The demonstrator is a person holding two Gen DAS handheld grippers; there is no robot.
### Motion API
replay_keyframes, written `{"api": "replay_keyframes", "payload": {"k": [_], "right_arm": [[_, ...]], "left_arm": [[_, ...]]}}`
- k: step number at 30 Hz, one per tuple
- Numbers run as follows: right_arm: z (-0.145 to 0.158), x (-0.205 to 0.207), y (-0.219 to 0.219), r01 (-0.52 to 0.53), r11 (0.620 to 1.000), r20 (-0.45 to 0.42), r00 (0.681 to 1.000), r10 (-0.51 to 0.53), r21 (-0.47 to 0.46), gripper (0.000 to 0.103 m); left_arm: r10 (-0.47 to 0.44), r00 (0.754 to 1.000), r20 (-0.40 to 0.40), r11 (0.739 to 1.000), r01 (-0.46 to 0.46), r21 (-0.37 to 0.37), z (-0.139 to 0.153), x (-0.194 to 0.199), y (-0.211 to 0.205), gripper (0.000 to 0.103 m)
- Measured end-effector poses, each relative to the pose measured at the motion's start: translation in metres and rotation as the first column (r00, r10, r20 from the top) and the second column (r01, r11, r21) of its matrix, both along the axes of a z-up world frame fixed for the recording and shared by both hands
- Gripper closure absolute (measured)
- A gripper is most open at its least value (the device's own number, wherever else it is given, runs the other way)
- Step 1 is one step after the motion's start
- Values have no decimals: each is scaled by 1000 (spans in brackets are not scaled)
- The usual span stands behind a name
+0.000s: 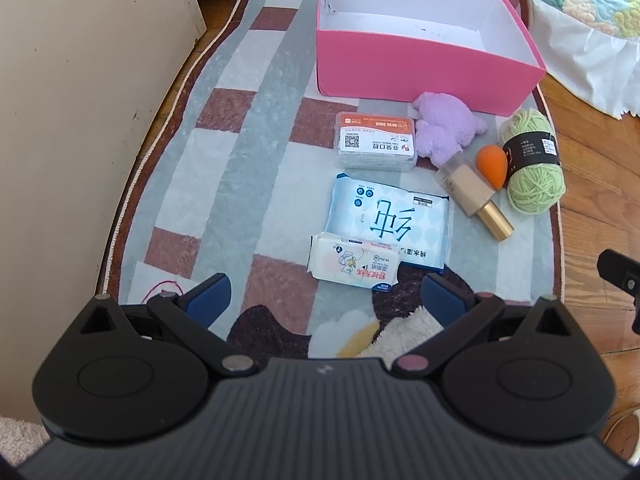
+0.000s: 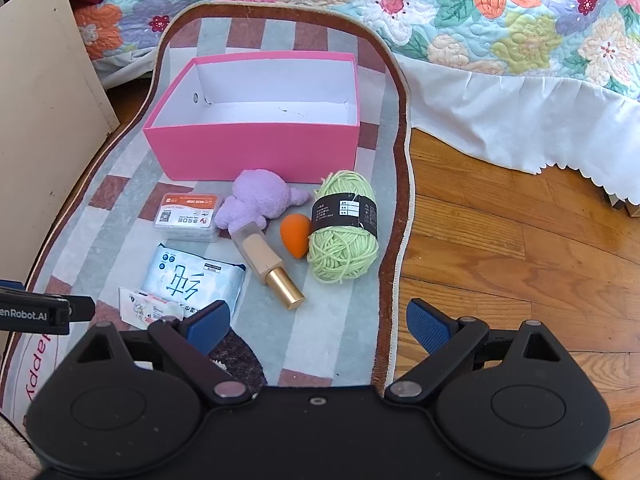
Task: Organize objects
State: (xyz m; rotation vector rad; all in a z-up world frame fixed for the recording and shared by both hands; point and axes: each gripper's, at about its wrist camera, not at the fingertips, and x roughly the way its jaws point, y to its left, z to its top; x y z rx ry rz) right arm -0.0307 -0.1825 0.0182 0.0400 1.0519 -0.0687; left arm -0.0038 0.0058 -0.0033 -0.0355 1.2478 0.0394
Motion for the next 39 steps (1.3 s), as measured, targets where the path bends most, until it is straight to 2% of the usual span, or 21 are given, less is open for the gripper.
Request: {"api": "replay_keyframes", "payload": {"k": [22,27,29,32,37,39], "right_arm": [[2,-1,0,-1,1000,4,1000,1,-2,6],[9,-3,0,-48,999,20,999,47,16,6],[14,-5,-1,-77,997,49,996,76,17,6],[23,-6,-6,-139,990,135,982,134,26,6],[27,-3,-12,-238,968,283,926,251,-79,6],[23,3,-21,-261,964,325,907,266,-60,6]], "left_arm": [[-17,1000,-5,1000,17,-1,-1,-3,-2,0],[-22,998,65,1000,23,-15,17,-2,-4,0],[-29,996,85,1000,28,9,24,1,-10,0],[-43,990,131,999,44,-2,36,10,-21,0],[-42,978,207,998,50,-35,57,44,-48,0],[-54,976,210,997,64,-44,57,60,-63,0]]}}
